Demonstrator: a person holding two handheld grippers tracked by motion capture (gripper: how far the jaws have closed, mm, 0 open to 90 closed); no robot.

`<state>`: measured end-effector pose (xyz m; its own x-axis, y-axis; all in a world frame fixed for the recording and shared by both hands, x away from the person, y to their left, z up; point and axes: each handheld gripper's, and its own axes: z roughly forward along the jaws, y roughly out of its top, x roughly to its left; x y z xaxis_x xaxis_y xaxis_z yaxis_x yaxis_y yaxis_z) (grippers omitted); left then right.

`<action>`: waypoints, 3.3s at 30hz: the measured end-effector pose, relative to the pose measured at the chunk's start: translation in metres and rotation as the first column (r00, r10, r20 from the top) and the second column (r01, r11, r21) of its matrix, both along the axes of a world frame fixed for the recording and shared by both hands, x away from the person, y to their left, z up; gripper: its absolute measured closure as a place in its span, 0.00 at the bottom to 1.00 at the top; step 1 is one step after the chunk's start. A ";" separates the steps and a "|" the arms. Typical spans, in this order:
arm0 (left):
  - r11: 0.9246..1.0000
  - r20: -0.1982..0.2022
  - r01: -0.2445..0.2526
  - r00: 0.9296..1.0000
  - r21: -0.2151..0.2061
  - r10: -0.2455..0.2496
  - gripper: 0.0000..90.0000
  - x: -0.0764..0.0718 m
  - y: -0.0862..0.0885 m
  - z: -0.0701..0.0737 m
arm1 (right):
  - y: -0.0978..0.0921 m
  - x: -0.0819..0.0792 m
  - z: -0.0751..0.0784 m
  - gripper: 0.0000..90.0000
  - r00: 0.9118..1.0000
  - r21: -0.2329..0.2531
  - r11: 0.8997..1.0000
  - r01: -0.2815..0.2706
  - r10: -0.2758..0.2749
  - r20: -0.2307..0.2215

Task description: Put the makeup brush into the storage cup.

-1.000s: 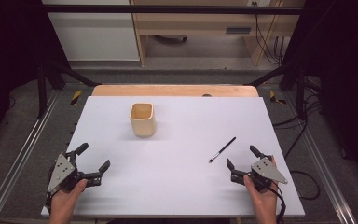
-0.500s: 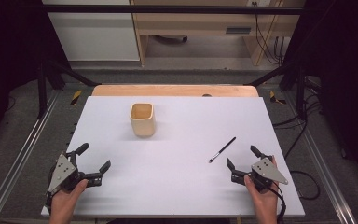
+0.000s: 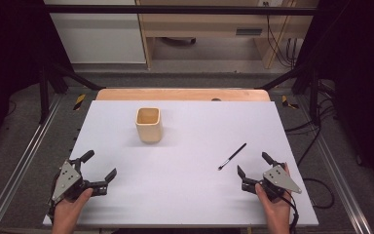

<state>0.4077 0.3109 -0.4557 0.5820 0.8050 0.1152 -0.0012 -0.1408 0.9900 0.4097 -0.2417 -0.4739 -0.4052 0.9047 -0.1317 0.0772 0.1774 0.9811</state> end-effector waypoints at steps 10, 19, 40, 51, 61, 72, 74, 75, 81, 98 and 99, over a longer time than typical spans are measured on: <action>1.000 -0.011 0.001 1.000 0.019 -0.001 0.01 0.000 -0.002 -0.001 | 0.006 0.000 0.003 0.04 1.000 -0.026 1.000 -0.009 0.009 -0.008; 1.000 -0.038 0.000 0.999 0.017 0.001 0.01 0.001 -0.006 -0.001 | 0.007 0.000 0.006 0.04 1.000 -0.008 1.000 -0.002 0.002 -0.011; 0.943 -0.174 0.248 0.962 0.222 -0.212 0.02 0.034 -0.109 0.033 | -0.007 0.003 0.014 0.04 1.000 0.069 0.998 0.011 -0.010 -0.010; 0.877 -0.224 0.366 0.925 0.311 -0.307 0.02 0.050 -0.178 0.036 | -0.012 0.000 0.015 0.04 1.000 0.099 0.995 0.021 -0.020 -0.008; 0.828 -0.270 0.431 0.897 0.358 -0.350 0.02 0.060 -0.222 0.031 | -0.011 -0.001 0.015 0.04 1.000 0.095 0.995 0.016 -0.016 -0.005; 0.796 -0.308 0.470 0.877 0.381 -0.370 0.02 0.072 -0.255 0.026 | -0.012 -0.002 0.015 0.04 1.000 0.102 0.995 0.016 -0.016 -0.003; 0.795 -0.318 0.474 0.873 0.380 -0.369 0.03 0.073 -0.261 0.024 | -0.012 -0.002 0.015 0.04 1.000 0.105 0.994 0.017 -0.017 -0.002; 0.795 -0.319 0.473 0.874 0.380 -0.368 0.03 0.074 -0.263 0.024 | -0.012 -0.002 0.015 0.04 1.000 0.106 0.994 0.017 -0.017 -0.003; 0.795 -0.338 0.475 0.870 0.378 -0.359 0.03 0.079 -0.281 0.019 | -0.013 -0.003 0.015 0.03 1.000 0.104 0.994 0.018 -0.017 -0.006; 0.810 -0.349 0.459 0.874 0.364 -0.338 0.04 0.091 -0.314 0.012 | -0.011 -0.003 0.014 0.03 1.000 0.098 0.995 0.013 -0.012 -0.007; 0.811 -0.349 0.457 0.875 0.364 -0.336 0.04 0.091 -0.317 0.012 | -0.011 -0.003 0.014 0.03 1.000 0.098 0.995 0.012 -0.012 -0.006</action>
